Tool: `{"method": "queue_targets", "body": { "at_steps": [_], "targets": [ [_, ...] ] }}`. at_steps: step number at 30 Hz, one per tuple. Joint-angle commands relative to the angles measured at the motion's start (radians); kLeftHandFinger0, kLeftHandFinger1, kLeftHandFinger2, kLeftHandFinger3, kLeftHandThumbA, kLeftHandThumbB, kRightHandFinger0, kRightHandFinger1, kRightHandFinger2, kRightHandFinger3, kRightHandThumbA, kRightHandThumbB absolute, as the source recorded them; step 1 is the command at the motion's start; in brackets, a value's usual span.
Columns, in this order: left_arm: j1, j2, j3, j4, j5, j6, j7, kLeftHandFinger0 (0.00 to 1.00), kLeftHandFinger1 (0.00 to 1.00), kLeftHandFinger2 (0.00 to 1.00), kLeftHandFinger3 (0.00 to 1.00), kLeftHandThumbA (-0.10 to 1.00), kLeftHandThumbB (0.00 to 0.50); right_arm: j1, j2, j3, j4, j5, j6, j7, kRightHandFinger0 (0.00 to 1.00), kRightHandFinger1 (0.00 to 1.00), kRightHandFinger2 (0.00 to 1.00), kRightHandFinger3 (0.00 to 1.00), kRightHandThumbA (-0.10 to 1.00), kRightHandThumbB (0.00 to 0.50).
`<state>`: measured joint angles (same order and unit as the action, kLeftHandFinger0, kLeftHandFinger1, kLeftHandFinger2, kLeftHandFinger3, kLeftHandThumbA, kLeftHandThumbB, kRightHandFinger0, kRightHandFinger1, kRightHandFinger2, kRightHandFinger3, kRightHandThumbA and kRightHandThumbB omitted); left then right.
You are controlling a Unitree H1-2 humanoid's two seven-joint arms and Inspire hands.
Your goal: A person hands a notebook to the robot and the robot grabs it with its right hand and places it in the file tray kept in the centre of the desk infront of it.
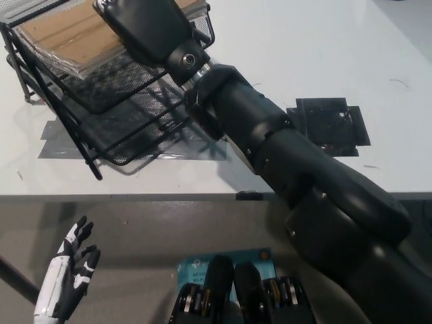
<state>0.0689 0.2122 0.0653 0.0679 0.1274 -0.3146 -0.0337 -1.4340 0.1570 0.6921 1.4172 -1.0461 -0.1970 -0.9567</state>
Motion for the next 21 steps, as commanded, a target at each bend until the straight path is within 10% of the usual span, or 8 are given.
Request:
{"method": "queue_targets", "body": {
  "at_steps": [1, 3, 5, 10, 11, 12, 18, 21],
  "targets": [
    [-0.003, 0.016, 0.003, -0.040, 0.006, -0.024, 0.005, 0.86, 1.00, 1.00, 1.00, 0.87, 0.387, -0.106, 0.022, -0.015, -0.010, 0.056, 0.026, 0.047, 0.00, 0.00, 0.11, 0.40, 0.67, 0.000],
    [-0.003, 0.016, 0.003, -0.040, 0.006, -0.024, 0.005, 0.86, 1.00, 1.00, 1.00, 0.87, 0.387, -0.106, 0.022, -0.015, -0.010, 0.056, 0.026, 0.047, 0.00, 0.00, 0.11, 0.40, 0.67, 0.000],
    [-0.005, 0.017, 0.003, -0.042, 0.007, -0.021, 0.005, 0.88, 1.00, 1.00, 1.00, 0.87, 0.390, -0.102, 0.028, -0.026, -0.002, 0.081, 0.037, 0.122, 0.00, 0.00, 0.14, 0.09, 0.84, 0.012],
    [-0.001, 0.012, 0.002, -0.039, 0.012, -0.028, 0.010, 0.88, 1.00, 1.00, 1.00, 0.87, 0.391, -0.091, 0.042, -0.066, 0.017, 0.140, 0.081, 0.364, 0.00, 0.02, 0.27, 0.20, 0.89, 0.069],
    [0.001, 0.012, 0.003, -0.042, 0.011, -0.027, 0.010, 0.88, 1.00, 1.00, 1.00, 0.87, 0.388, -0.090, 0.046, -0.093, 0.021, 0.173, 0.088, 0.439, 0.34, 0.46, 0.75, 0.66, 0.87, 0.308],
    [0.003, 0.013, 0.003, -0.045, 0.013, -0.027, 0.009, 0.88, 1.00, 1.00, 1.00, 0.87, 0.386, -0.089, 0.047, -0.131, 0.024, 0.217, 0.091, 0.533, 0.86, 1.00, 1.00, 1.00, 0.83, 0.183],
    [-0.007, 0.014, 0.005, -0.040, 0.011, -0.027, 0.010, 0.88, 1.00, 1.00, 1.00, 0.88, 0.401, -0.115, 0.027, -0.261, 0.015, 0.359, 0.098, 0.870, 1.00, 1.00, 1.00, 1.00, 0.85, 0.485],
    [-0.004, 0.017, 0.006, -0.042, 0.012, -0.027, 0.010, 0.88, 0.99, 1.00, 1.00, 0.88, 0.401, -0.129, 0.012, -0.290, 0.005, 0.390, 0.107, 0.988, 1.00, 1.00, 1.00, 1.00, 0.87, 0.499]
  ]
}}
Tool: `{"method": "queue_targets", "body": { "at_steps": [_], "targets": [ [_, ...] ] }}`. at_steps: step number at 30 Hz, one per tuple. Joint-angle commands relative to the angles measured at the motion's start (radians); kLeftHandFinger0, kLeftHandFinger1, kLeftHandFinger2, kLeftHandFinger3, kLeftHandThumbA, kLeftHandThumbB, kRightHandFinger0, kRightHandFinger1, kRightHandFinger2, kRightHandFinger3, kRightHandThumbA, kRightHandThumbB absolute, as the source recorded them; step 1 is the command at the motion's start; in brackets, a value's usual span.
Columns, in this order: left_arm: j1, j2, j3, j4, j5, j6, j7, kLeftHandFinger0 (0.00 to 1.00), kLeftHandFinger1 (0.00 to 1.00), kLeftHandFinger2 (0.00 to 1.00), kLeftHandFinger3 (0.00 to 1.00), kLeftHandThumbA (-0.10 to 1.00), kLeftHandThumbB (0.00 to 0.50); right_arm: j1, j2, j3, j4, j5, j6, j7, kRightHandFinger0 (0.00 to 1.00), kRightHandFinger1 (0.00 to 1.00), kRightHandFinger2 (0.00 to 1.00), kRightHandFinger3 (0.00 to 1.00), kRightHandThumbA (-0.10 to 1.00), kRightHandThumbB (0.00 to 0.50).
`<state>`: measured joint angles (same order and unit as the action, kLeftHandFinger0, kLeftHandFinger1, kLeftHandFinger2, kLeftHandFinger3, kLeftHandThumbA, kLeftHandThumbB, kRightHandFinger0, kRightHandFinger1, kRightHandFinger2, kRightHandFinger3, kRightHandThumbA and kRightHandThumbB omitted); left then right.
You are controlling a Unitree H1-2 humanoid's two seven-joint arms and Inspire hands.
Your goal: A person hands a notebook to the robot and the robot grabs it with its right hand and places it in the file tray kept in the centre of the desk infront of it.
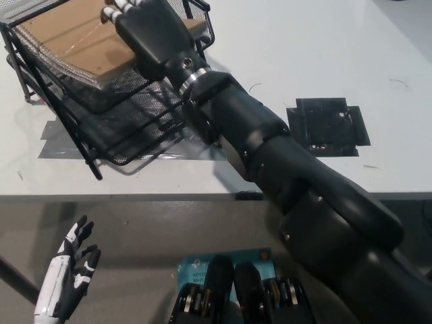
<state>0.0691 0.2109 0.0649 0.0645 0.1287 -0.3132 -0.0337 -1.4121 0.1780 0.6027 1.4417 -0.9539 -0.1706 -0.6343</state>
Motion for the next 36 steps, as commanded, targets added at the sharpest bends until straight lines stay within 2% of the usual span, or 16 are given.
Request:
{"method": "queue_targets", "body": {
  "at_steps": [1, 2, 3, 4, 5, 6, 9, 10, 12, 15, 19, 23, 31, 33, 36],
  "targets": [
    [-0.004, 0.019, 0.006, -0.044, 0.009, -0.025, 0.008, 0.89, 1.00, 1.00, 1.00, 0.87, 0.389, -0.160, -0.021, -0.207, -0.028, 0.306, 0.080, 0.732, 1.00, 1.00, 1.00, 1.00, 0.90, 0.500],
    [-0.006, 0.020, 0.007, -0.048, 0.010, -0.020, 0.007, 0.89, 1.00, 1.00, 1.00, 0.88, 0.393, -0.174, -0.042, -0.214, -0.045, 0.321, 0.070, 0.834, 1.00, 1.00, 1.00, 1.00, 0.92, 0.500],
    [-0.006, 0.020, 0.007, -0.048, 0.010, -0.020, 0.007, 0.89, 1.00, 1.00, 1.00, 0.88, 0.393, -0.174, -0.042, -0.214, -0.045, 0.321, 0.070, 0.834, 1.00, 1.00, 1.00, 1.00, 0.92, 0.500],
    [-0.011, 0.022, 0.007, -0.053, 0.012, -0.013, 0.006, 0.88, 1.00, 1.00, 1.00, 0.88, 0.393, -0.190, -0.066, -0.222, -0.071, 0.343, 0.062, 0.945, 1.00, 1.00, 1.00, 1.00, 0.94, 0.500],
    [-0.011, 0.022, 0.007, -0.053, 0.012, -0.013, 0.006, 0.88, 1.00, 1.00, 1.00, 0.88, 0.393, -0.190, -0.066, -0.222, -0.071, 0.343, 0.062, 0.945, 1.00, 1.00, 1.00, 1.00, 0.94, 0.500],
    [-0.016, 0.025, 0.007, -0.059, 0.013, -0.006, 0.004, 0.88, 1.00, 1.00, 1.00, 0.89, 0.384, -0.204, -0.103, -0.231, -0.143, 0.390, 0.080, 1.112, 1.00, 1.00, 1.00, 1.00, 0.92, 0.500],
    [-0.025, 0.033, 0.002, -0.053, -0.003, -0.023, -0.011, 0.86, 1.00, 1.00, 1.00, 0.88, 0.354, -0.204, -0.197, -0.224, -0.433, 0.540, 0.293, 1.437, 1.00, 1.00, 1.00, 1.00, 0.79, 0.500],
    [-0.025, 0.033, 0.002, -0.053, -0.003, -0.023, -0.011, 0.86, 1.00, 1.00, 1.00, 0.88, 0.354, -0.204, -0.197, -0.224, -0.433, 0.540, 0.293, 1.437, 1.00, 1.00, 1.00, 1.00, 0.79, 0.500],
    [-0.032, 0.035, 0.001, -0.037, -0.006, -0.042, -0.011, 0.87, 1.00, 1.00, 1.00, 0.87, 0.350, -0.213, -0.260, -0.198, -0.601, 0.614, 0.363, 1.558, 1.00, 1.00, 1.00, 1.00, 0.79, 0.500],
    [-0.033, 0.032, 0.000, -0.033, -0.005, -0.042, -0.009, 0.89, 1.00, 1.00, 1.00, 0.85, 0.350, -0.248, -0.298, -0.195, -0.689, 0.674, 0.417, 1.633, 1.00, 1.00, 1.00, 1.00, 0.74, 0.500],
    [-0.032, 0.028, 0.001, -0.043, 0.013, -0.021, -0.001, 0.88, 0.99, 1.00, 1.00, 0.85, 0.375, -0.314, -0.360, -0.219, -0.832, 0.785, 0.585, 1.707, 1.00, 1.00, 1.00, 1.00, 0.64, 0.500],
    [-0.043, 0.035, 0.002, -0.048, 0.017, -0.007, -0.004, 0.90, 0.99, 1.00, 1.00, 0.86, 0.404, -0.377, -0.422, -0.233, -0.922, 0.861, 0.624, 1.766, 1.00, 1.00, 1.00, 1.00, 0.70, 0.500],
    [-0.058, 0.042, 0.001, -0.051, 0.020, 0.006, -0.008, 0.90, 0.99, 1.00, 1.00, 0.87, 0.415, -0.406, -0.458, -0.220, -0.996, 0.902, 0.640, 1.846, 1.00, 1.00, 1.00, 1.00, 0.75, 0.500],
    [-0.060, 0.043, 0.000, -0.053, 0.013, 0.015, -0.015, 0.91, 1.00, 1.00, 1.00, 0.86, 0.421, -0.404, -0.467, -0.213, -1.016, 0.906, 0.641, 1.867, 1.00, 1.00, 1.00, 1.00, 0.66, 0.500],
    [-0.063, 0.045, -0.001, -0.054, 0.013, 0.019, -0.017, 0.91, 1.00, 1.00, 1.00, 0.86, 0.421, -0.406, -0.469, -0.207, -1.015, 0.910, 0.641, 1.889, 1.00, 1.00, 1.00, 1.00, 0.60, 0.500]
  ]
}}
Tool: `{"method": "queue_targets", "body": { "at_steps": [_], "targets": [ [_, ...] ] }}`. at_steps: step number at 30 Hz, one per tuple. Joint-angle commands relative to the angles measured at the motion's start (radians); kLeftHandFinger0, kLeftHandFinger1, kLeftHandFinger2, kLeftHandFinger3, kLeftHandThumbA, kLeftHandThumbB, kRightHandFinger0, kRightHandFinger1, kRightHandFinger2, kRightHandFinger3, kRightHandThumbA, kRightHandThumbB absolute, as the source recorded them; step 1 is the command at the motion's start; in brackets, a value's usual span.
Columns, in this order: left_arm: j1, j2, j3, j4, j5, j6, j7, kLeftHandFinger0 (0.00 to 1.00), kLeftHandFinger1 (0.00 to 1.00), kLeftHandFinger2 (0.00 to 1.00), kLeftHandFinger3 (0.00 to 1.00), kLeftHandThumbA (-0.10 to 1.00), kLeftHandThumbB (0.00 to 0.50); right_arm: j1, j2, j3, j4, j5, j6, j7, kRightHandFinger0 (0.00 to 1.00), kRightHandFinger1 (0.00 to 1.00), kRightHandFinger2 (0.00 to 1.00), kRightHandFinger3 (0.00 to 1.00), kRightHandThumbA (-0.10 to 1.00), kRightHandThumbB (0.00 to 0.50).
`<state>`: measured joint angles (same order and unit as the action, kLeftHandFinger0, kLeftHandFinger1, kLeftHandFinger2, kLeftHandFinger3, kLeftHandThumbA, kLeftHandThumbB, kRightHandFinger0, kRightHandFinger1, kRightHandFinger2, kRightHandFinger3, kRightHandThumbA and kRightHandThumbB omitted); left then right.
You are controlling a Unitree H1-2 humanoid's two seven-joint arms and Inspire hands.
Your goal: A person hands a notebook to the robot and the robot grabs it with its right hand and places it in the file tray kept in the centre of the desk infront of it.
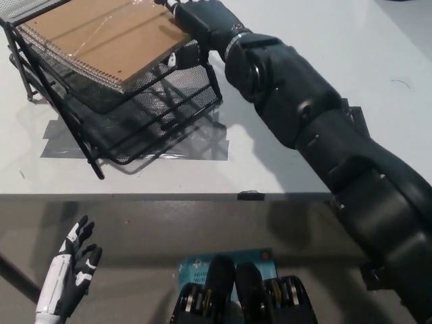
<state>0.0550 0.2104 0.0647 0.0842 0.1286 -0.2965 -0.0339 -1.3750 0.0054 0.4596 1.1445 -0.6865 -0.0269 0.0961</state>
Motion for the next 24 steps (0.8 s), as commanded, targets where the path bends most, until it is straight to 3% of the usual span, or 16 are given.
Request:
{"method": "queue_targets", "body": {
  "at_steps": [1, 11, 13, 14, 16, 24],
  "targets": [
    [-0.052, 0.046, -0.001, -0.075, 0.020, 0.002, -0.014, 0.90, 1.00, 1.00, 1.00, 0.86, 0.416, -0.445, -0.304, -0.049, -0.724, 0.655, 0.497, 1.168, 1.00, 1.00, 1.00, 1.00, 0.61, 0.500],
    [-0.064, 0.050, -0.004, -0.072, 0.011, 0.004, -0.023, 0.91, 1.00, 1.00, 1.00, 0.82, 0.421, -0.469, -0.340, 0.004, -0.775, 0.715, 0.497, 1.174, 1.00, 1.00, 1.00, 1.00, 0.68, 0.500],
    [-0.065, 0.049, -0.005, -0.070, 0.015, 0.004, -0.022, 0.91, 1.00, 1.00, 1.00, 0.83, 0.426, -0.470, -0.342, 0.002, -0.779, 0.738, 0.497, 1.174, 1.00, 1.00, 1.00, 1.00, 0.73, 0.500],
    [-0.067, 0.050, -0.006, -0.070, 0.017, 0.005, -0.023, 0.91, 1.00, 1.00, 1.00, 0.83, 0.425, -0.469, -0.341, -0.003, -0.788, 0.745, 0.497, 1.174, 1.00, 1.00, 1.00, 1.00, 0.89, 0.500],
    [-0.069, 0.052, -0.006, -0.071, 0.016, 0.005, -0.025, 0.91, 1.00, 1.00, 1.00, 0.83, 0.423, -0.464, -0.337, -0.018, -0.803, 0.752, 0.497, 1.174, 1.00, 1.00, 1.00, 1.00, 0.98, 0.500],
    [-0.075, 0.054, -0.004, -0.068, 0.016, -0.006, -0.022, 0.91, 1.00, 1.00, 1.00, 0.83, 0.418, -0.454, -0.345, -0.017, -0.801, 0.790, 0.497, 1.174, 1.00, 1.00, 1.00, 1.00, 0.98, 0.500]
  ]
}}
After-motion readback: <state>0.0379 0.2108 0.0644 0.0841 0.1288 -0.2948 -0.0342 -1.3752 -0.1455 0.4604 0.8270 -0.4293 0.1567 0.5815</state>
